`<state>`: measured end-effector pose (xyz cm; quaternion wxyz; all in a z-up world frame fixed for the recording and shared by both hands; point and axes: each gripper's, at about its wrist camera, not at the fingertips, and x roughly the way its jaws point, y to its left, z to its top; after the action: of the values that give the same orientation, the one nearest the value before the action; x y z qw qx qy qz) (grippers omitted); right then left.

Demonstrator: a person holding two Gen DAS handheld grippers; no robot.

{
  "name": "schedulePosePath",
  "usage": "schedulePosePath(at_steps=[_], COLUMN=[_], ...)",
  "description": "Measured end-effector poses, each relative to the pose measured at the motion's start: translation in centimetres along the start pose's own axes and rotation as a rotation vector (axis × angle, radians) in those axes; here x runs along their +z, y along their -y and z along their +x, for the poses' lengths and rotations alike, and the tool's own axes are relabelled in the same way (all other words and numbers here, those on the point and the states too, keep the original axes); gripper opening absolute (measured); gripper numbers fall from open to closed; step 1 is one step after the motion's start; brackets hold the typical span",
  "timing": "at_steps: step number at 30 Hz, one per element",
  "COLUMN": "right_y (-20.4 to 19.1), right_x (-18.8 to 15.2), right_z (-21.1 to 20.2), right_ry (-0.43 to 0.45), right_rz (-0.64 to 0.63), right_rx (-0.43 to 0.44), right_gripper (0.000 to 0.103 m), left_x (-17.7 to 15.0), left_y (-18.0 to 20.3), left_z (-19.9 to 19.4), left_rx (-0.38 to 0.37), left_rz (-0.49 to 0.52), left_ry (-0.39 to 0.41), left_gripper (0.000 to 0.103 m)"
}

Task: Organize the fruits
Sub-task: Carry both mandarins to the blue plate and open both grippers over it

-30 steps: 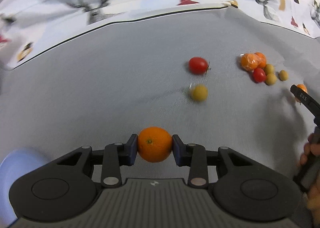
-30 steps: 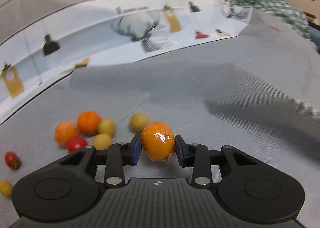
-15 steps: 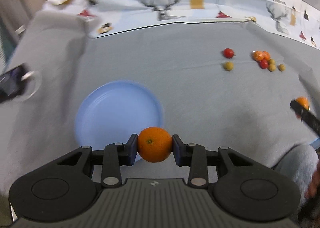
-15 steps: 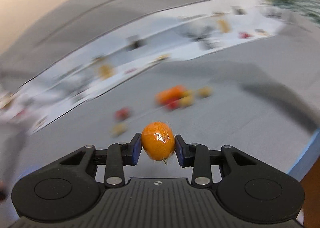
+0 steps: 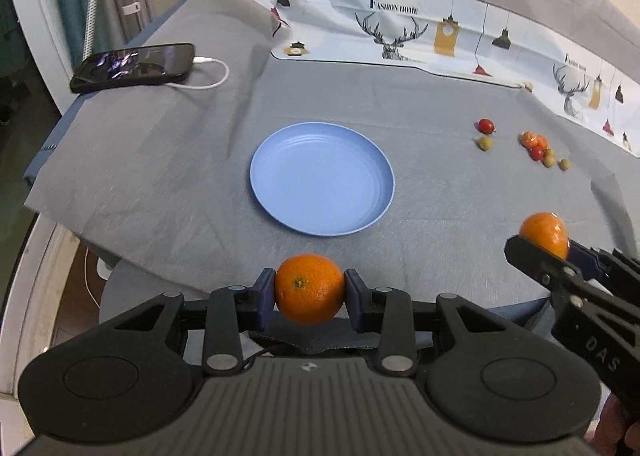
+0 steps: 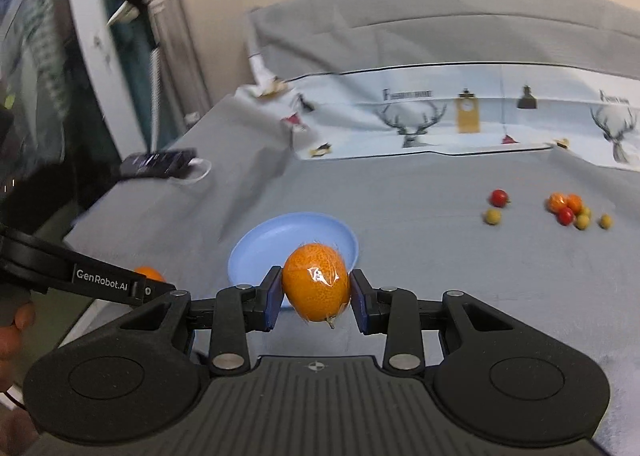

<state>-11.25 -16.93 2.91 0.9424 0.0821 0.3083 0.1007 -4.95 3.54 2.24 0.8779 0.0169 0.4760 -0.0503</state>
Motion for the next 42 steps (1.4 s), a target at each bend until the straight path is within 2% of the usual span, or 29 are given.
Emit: schedulePosePath(at_steps=[8, 13, 30, 42], right_y=[-1.9, -2.3, -1.8, -1.7], right_x=[0.6, 0.5, 0.6, 0.5], right_z=[0.0, 0.4, 2.9, 5.0], right_ry=[-0.015, -0.025, -0.09, -0.103], right_rz=[-0.022, -0.042, -0.036, -0.068], right_rx=[-0.062, -0.076, -0.08, -0.108], right_gripper=[0.037, 0.037, 0.037, 0.037], left_x=[-0.9, -0.8, 0.2, 2.5], left_y=[-1.4, -1.5, -1.9, -1.5], left_z=[-0.6, -0.1, 2.3, 4.7], left_rx=[-0.044, -0.061, -0.047, -0.034], left_rz=[-0.016, -0.015, -0.02, -0.003], left_ry=[0.032, 0.024, -0.018, -0.017], left_gripper=[0.04, 0.04, 0.04, 0.04])
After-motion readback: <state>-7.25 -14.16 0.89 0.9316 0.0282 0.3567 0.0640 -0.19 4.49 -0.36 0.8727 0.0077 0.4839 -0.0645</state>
